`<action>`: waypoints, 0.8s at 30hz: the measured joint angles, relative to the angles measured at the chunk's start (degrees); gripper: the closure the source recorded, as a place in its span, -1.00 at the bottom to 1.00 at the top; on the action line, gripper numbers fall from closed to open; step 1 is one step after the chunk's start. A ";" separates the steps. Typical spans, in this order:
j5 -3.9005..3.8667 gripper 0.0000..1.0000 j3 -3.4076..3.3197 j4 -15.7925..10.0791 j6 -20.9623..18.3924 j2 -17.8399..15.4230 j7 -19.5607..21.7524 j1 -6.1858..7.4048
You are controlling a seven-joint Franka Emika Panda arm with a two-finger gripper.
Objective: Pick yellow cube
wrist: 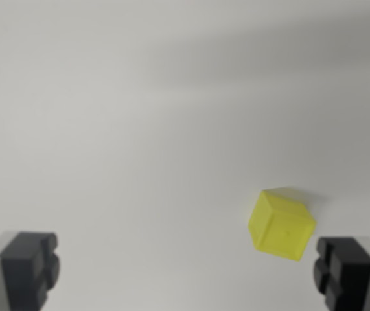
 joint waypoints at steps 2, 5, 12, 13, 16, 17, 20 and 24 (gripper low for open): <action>-0.01 -1.00 0.00 -0.96 0.83 -0.15 0.18 -0.22; -0.01 -1.00 0.00 -2.37 2.04 -0.33 0.43 -0.55; -0.03 -1.00 0.00 -5.58 4.90 -0.63 0.99 -1.35; -0.03 -1.00 0.00 -6.03 5.30 -0.65 1.07 -1.46; -0.03 -1.00 0.00 -7.35 6.54 -0.72 1.30 -1.81; -0.03 -1.00 0.00 -7.77 6.95 -0.73 1.38 -1.93; -0.03 -1.00 0.00 -9.04 8.19 -0.73 1.59 -2.29; -0.03 -1.00 -0.01 -10.67 9.87 -0.69 1.86 -2.79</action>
